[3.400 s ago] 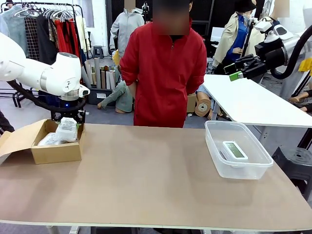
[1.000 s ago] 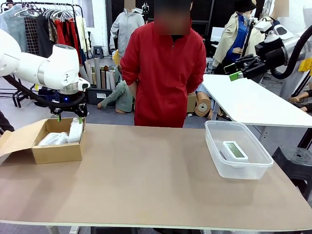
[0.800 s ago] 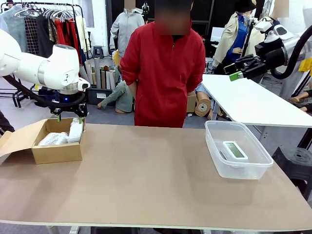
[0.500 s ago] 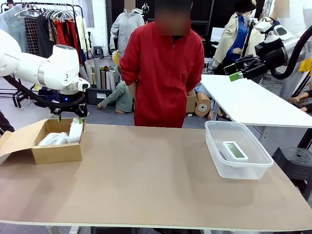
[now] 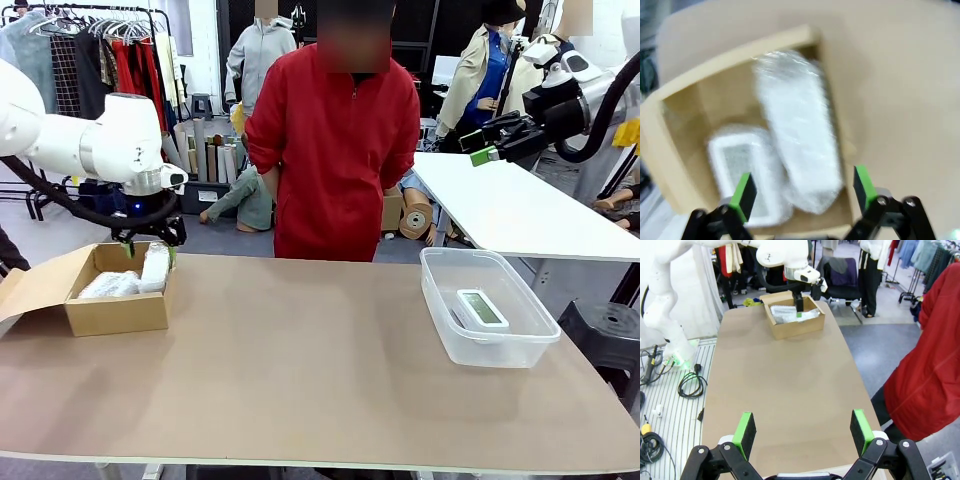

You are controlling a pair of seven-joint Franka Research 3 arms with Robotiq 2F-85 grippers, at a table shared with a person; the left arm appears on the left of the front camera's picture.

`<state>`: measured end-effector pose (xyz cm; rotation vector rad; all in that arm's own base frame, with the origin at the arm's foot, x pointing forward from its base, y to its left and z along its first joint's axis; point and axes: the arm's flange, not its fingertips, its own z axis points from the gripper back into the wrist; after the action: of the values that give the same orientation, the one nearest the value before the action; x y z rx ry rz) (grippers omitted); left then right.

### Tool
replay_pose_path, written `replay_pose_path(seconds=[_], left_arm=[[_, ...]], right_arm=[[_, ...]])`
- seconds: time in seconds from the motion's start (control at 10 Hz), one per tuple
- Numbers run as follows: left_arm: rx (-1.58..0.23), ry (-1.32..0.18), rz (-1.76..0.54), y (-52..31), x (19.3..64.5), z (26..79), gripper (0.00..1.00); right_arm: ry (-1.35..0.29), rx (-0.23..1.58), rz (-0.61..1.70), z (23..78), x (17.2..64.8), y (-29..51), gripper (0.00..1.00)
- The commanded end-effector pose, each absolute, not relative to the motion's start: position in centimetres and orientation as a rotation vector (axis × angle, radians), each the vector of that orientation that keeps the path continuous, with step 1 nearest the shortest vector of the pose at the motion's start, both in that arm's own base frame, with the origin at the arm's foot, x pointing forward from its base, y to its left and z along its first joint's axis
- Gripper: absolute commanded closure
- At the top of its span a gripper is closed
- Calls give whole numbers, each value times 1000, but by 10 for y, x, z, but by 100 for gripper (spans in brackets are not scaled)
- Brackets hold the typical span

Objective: Separate and place wrapped and unwrapped clocks.
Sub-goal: If the picked Digital clock is wrapped, place it in the Package Box ; if not, place it in the Organizing box.

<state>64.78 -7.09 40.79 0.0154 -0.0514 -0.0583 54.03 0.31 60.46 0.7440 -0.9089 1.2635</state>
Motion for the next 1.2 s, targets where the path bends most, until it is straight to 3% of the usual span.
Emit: replay_pose_path(seconds=[0.0,0.4,0.6,0.8,1.1], left_arm=[[-118,120,-270,-62,635,418,0],[-321,44,-637,-57,612,453,0],[-438,-145,-850,-52,598,478,0],[-559,-237,-963,-43,595,496,0],[-521,-480,-1121,-26,594,518,0]], right_arm=[[-917,744,1281,606,539,3,0],[-917,744,1281,606,539,3,0],[-917,744,1281,606,539,3,0],[-917,744,1281,606,539,3,0],[-917,744,1281,606,539,3,0]])
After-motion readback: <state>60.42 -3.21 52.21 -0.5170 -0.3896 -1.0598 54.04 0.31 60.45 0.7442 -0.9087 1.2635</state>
